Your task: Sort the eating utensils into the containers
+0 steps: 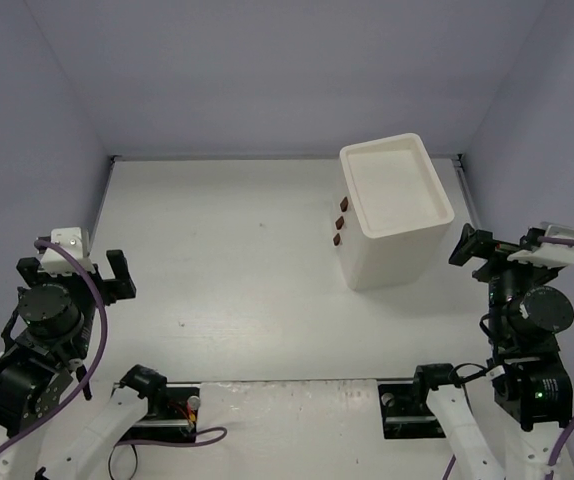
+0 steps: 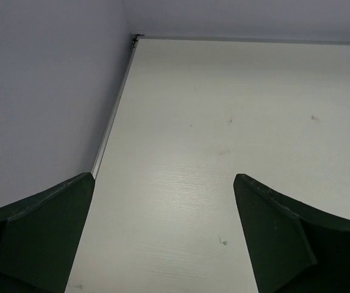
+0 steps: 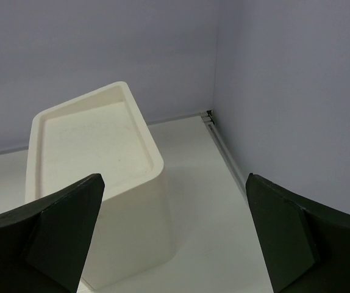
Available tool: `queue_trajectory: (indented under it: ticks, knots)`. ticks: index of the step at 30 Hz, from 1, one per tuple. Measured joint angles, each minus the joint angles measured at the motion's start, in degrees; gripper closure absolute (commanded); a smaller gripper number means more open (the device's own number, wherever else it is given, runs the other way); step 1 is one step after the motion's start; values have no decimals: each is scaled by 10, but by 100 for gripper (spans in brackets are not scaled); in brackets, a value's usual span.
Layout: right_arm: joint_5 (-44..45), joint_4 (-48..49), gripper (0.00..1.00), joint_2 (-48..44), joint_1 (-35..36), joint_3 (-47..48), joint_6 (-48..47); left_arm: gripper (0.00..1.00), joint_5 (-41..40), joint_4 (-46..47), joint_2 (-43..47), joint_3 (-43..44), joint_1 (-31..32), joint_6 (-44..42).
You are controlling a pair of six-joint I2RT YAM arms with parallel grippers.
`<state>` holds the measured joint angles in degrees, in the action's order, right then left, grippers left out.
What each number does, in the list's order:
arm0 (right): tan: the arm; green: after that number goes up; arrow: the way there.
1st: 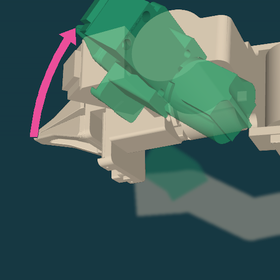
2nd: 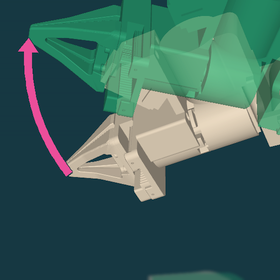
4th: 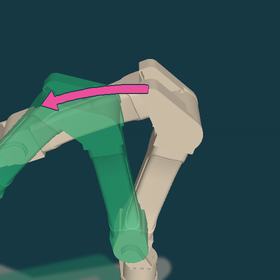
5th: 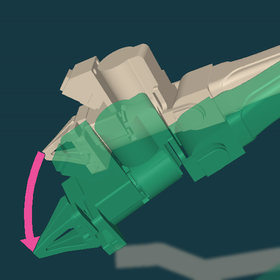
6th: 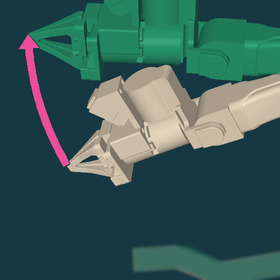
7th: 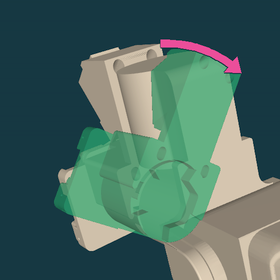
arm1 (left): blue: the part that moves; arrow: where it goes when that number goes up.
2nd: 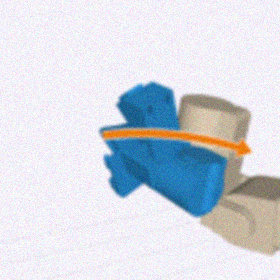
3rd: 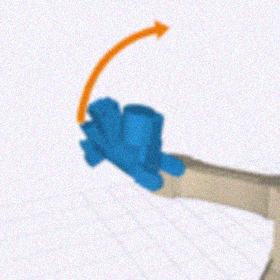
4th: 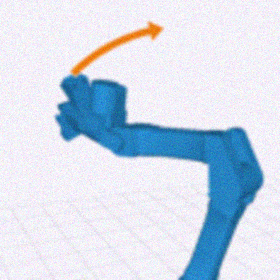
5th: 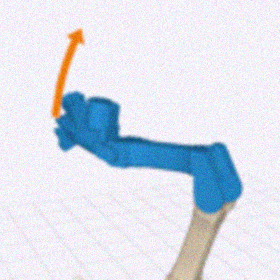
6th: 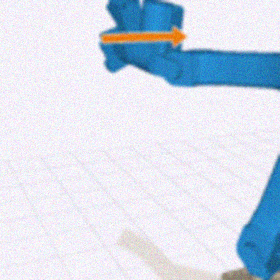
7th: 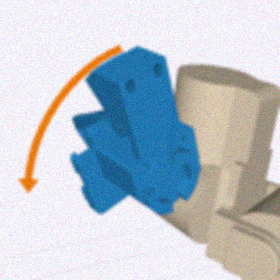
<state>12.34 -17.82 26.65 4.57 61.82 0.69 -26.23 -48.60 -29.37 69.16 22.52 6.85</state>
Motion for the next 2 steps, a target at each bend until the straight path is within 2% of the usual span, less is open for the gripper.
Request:
queue_trajectory:
  ticks: [2]
  knots:
    - [3, 0, 0, -3, 1, 0, 2, 3, -2, -12, -5, 8, 0, 1]
